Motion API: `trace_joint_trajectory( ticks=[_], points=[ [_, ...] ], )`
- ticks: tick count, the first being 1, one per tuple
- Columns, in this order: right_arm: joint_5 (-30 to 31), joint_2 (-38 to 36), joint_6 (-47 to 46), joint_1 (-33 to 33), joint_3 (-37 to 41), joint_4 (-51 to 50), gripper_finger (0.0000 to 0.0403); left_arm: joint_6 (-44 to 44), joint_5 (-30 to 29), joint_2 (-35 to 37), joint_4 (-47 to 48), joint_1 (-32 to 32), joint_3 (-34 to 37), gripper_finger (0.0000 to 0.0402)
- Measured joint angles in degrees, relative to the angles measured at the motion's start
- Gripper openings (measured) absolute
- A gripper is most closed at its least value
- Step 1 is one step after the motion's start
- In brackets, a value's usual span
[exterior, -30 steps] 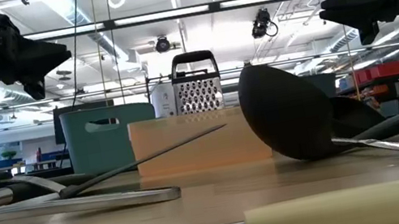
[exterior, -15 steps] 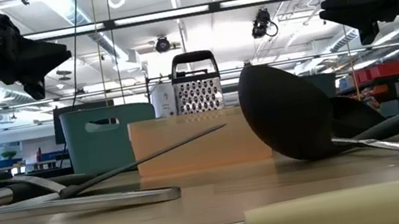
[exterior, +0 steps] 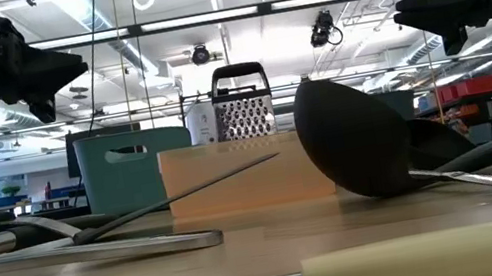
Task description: Pick & Place Kitchen Items
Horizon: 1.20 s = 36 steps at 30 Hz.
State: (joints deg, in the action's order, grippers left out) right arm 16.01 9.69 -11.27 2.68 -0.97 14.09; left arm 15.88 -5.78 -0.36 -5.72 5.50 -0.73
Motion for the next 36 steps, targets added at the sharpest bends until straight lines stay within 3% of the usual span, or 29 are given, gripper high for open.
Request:
trace_joint_trajectory(
  ticks=[36],
  points=[
    [0.02, -0.01, 0.00, 0.00, 0.00, 0.00, 0.0114, 0.00, 0.02, 0.00, 0.00, 0.00, 0.00, 0.0067]
  ],
)
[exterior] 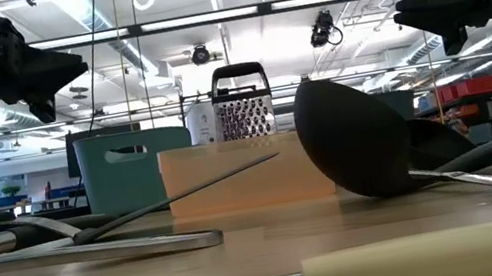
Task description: Pick & Place Kitchen Items
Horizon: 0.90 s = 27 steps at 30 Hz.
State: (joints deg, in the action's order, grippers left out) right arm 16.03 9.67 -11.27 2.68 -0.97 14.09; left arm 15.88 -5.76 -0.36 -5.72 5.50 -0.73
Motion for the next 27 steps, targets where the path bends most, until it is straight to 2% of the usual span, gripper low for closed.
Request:
trace_joint_trajectory(
  ticks=[23, 27],
  points=[
    [-0.02, 0.00, -0.22, 0.01, 0.00, 0.13, 0.0114, 0.44, 0.00, 0.00, -1.20, 0.00, 0.00, 0.0067],
    [0.06, 0.00, -0.23, 0.00, 0.00, 0.30, 0.0114, 5.10, 0.03, 0.00, -1.16, 0.00, 0.00, 0.0067]
  ],
)
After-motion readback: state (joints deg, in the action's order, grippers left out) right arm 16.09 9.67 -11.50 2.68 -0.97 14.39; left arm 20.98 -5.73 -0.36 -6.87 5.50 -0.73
